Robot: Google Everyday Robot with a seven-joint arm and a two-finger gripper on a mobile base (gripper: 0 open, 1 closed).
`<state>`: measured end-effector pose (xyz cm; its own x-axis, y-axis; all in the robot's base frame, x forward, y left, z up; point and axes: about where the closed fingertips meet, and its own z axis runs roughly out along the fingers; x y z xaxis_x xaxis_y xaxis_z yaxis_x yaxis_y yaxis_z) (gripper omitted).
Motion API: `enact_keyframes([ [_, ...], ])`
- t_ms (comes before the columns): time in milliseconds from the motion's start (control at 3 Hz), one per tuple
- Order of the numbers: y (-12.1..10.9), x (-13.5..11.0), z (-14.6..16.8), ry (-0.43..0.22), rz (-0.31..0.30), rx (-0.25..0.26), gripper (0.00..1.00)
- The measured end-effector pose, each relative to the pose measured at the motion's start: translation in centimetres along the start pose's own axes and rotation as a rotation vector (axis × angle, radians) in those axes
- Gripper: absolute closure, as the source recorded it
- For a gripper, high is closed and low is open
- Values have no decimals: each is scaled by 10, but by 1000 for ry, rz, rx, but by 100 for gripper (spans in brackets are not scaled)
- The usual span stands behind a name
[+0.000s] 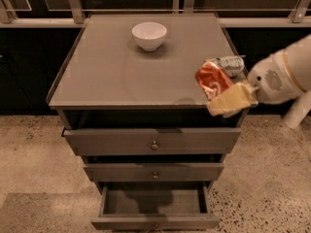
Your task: Place coke can into bottom drawer
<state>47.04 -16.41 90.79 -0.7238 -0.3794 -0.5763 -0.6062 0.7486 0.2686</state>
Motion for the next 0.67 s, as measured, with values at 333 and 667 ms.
enact_keyframes([
  [333,-10,51,-3,15,148,10,100],
  [667,-34,99,45,117,260,-50,100],
])
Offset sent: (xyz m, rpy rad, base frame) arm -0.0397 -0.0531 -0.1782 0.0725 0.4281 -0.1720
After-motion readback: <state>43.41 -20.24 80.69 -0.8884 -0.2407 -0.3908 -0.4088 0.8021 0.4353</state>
